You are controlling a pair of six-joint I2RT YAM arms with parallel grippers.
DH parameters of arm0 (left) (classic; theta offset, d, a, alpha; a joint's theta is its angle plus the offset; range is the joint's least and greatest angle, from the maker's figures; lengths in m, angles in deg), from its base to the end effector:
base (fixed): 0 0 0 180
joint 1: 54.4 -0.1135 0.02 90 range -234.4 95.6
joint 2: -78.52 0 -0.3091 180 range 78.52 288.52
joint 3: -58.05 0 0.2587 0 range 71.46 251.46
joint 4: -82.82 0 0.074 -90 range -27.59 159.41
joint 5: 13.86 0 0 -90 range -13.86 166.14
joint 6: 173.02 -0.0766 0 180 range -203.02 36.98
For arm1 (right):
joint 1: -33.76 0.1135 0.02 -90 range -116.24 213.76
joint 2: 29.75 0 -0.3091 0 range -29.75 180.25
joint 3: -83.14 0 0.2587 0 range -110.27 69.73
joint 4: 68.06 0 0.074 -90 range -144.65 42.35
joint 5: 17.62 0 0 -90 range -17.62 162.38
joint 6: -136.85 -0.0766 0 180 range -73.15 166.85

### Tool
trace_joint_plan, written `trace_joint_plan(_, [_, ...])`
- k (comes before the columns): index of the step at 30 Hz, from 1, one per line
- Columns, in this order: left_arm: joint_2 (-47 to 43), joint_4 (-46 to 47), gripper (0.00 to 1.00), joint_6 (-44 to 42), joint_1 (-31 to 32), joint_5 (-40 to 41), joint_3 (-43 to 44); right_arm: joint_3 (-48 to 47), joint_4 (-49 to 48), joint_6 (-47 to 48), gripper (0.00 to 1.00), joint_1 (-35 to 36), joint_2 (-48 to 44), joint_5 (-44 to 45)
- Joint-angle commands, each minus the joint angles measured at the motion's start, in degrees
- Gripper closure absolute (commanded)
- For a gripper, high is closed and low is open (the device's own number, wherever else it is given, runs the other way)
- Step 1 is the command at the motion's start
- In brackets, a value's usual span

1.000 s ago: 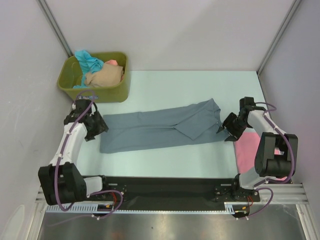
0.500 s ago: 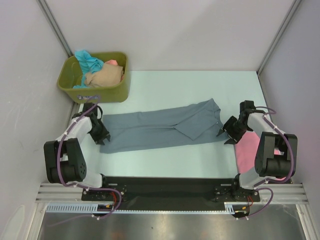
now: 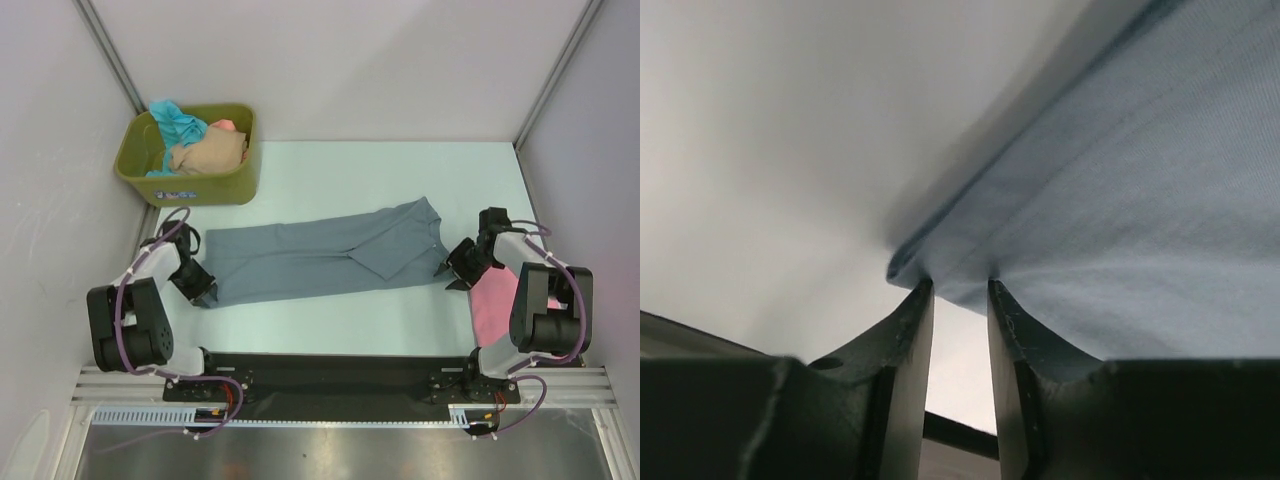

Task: Fold and stack the t-shirts
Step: Fold the tshirt

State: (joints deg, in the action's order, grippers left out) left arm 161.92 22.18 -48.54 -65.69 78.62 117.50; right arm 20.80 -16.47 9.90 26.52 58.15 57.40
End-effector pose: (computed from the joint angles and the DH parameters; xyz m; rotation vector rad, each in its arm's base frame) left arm 0.2299 0.0493 0.1657 -1.1851 2.7997 0.0356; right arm 0.2753 -0.0150 0.1665 1.0718 2.7566 0.4612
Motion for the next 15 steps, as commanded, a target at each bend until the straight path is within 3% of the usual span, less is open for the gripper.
trace_joint_plan(1, [-6.1, 3.4, 0.65, -0.8, -0.4, -6.9, -1.7, -0.6, -6.5, -1.1, 0.48, -0.1, 1.0, 0.7])
trace_joint_plan(4, [-13.4, 5.6, 0.57, -2.0, -0.2, -10.1, -1.3, -2.5, -7.4, -1.3, 0.48, 0.0, 4.2, 2.6])
trace_joint_plan(5, [-15.0, 6.2, 0.48, -2.4, -0.1, -10.3, -0.9, -3.8, -7.2, -1.2, 0.49, 0.3, 5.0, 3.3])
trace_joint_plan(7, [-17.7, 6.3, 0.39, -4.0, 0.0, -11.2, 0.8, -4.5, -6.9, -2.0, 0.55, 0.5, 6.8, 4.8])
trace_joint_plan(12, [-17.7, 7.4, 0.37, -5.7, 2.6, -12.4, 3.9, -1.1, -8.7, -5.2, 0.59, 1.4, 4.7, 6.7])
trace_joint_plan(15, [-18.0, 7.8, 0.38, -5.9, 5.5, -11.6, 5.4, -1.7, -11.0, -5.2, 0.68, 1.4, 5.7, 8.5])
